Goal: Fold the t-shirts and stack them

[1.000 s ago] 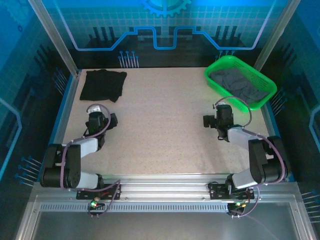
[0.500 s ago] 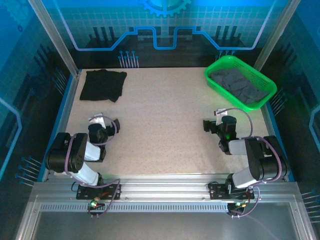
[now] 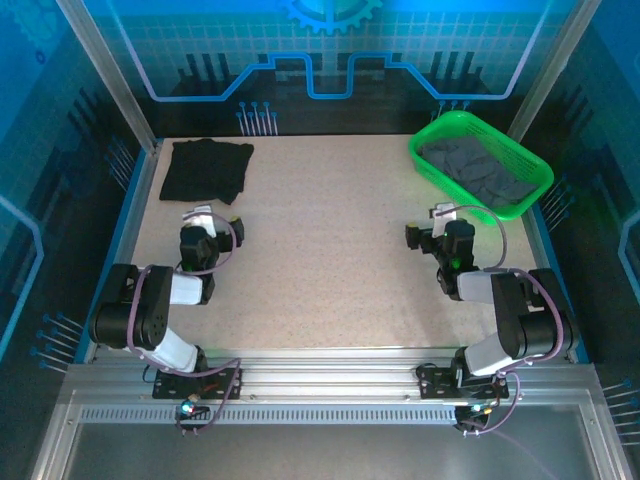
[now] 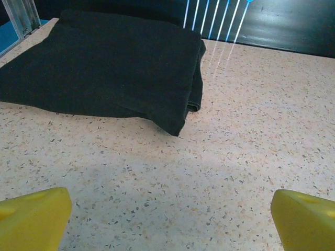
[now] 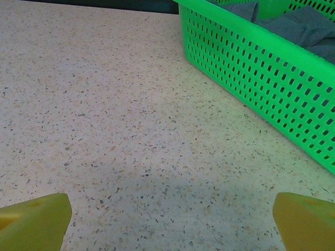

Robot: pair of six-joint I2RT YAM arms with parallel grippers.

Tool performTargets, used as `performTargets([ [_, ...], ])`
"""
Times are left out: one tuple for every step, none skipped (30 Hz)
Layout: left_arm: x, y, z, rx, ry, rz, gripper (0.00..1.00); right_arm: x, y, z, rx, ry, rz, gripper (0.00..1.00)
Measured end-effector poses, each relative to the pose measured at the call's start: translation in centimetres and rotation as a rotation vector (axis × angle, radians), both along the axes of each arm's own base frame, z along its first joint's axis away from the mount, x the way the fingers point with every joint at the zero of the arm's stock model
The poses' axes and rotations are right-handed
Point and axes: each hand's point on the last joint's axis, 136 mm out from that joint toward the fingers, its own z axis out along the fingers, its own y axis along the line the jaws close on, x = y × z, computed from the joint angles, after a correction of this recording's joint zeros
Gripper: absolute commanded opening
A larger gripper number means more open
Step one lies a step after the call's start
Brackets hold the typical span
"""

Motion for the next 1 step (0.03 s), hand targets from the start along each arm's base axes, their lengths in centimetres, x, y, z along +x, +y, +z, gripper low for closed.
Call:
performTargets([
  [0.00, 0.00, 0.00, 0.000, 0.000, 0.000, 0.99, 0.00, 0.02, 0.01, 0.000, 0.000, 0.001, 1.00],
])
